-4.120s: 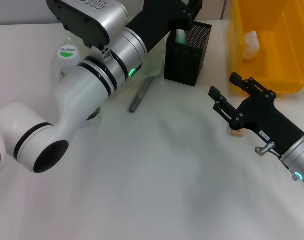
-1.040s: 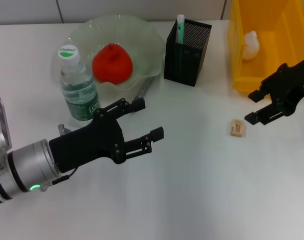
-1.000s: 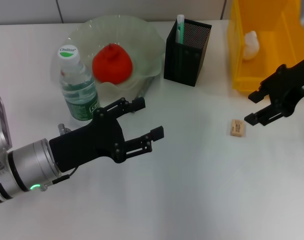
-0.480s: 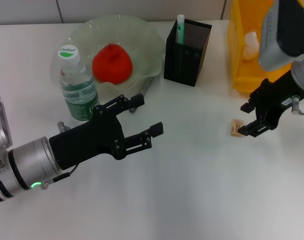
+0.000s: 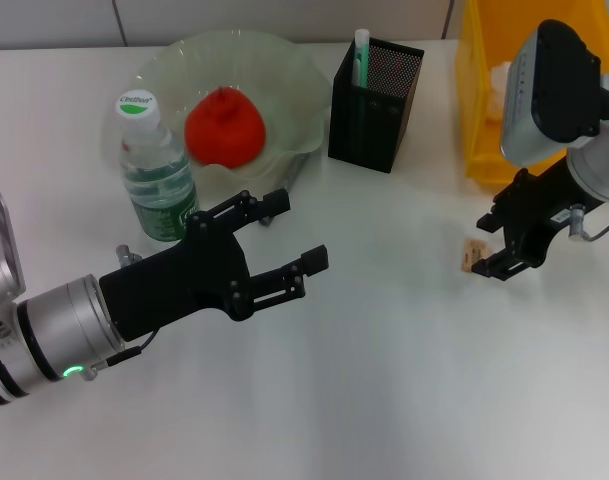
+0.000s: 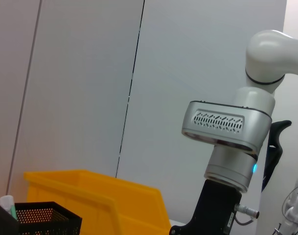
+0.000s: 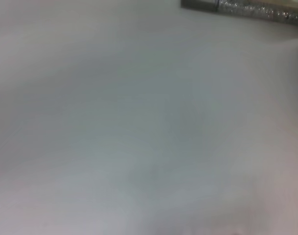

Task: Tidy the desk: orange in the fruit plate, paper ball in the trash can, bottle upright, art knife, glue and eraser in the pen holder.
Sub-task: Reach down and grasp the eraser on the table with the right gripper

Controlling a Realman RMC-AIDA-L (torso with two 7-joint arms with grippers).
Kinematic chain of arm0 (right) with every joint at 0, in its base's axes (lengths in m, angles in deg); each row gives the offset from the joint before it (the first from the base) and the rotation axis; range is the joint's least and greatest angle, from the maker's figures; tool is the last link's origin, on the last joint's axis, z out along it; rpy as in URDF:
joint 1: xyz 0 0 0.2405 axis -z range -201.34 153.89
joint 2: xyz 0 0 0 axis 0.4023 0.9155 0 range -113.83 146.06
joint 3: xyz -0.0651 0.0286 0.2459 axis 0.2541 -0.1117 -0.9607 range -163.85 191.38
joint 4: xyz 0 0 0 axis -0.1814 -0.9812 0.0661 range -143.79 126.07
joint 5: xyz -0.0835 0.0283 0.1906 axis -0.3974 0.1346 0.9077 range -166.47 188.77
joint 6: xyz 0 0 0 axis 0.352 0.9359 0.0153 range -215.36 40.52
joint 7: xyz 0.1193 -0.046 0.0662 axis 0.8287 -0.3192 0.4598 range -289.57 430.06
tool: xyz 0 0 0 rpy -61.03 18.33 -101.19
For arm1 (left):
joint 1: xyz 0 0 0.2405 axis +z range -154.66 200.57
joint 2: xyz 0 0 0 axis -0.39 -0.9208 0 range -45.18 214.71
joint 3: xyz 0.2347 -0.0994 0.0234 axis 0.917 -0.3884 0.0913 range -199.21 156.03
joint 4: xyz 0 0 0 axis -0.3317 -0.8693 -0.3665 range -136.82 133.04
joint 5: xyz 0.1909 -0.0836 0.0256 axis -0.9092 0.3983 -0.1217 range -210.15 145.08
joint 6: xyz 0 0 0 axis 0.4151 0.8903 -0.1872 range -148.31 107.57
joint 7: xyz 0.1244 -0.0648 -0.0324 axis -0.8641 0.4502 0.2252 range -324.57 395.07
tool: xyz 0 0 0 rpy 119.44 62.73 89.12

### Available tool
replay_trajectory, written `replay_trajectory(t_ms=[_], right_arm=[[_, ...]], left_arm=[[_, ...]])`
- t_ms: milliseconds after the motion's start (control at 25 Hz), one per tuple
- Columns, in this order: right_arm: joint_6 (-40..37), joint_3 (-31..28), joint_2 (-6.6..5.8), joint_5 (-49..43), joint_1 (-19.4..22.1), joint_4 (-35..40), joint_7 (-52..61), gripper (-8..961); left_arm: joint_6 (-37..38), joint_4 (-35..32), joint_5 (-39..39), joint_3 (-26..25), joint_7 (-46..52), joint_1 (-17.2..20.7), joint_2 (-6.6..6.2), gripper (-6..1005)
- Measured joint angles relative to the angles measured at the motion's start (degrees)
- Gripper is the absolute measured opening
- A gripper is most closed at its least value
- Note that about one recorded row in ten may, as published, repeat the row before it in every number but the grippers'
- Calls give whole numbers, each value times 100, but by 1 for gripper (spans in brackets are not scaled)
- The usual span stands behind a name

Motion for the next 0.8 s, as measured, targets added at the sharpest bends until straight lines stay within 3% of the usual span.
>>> replay_trajectory(t_ms=[800], right_arm=[[455,27,24,181,-44,-465,-223,584]], left_arm=[[0,0,0,-10,-10,11,12,811]])
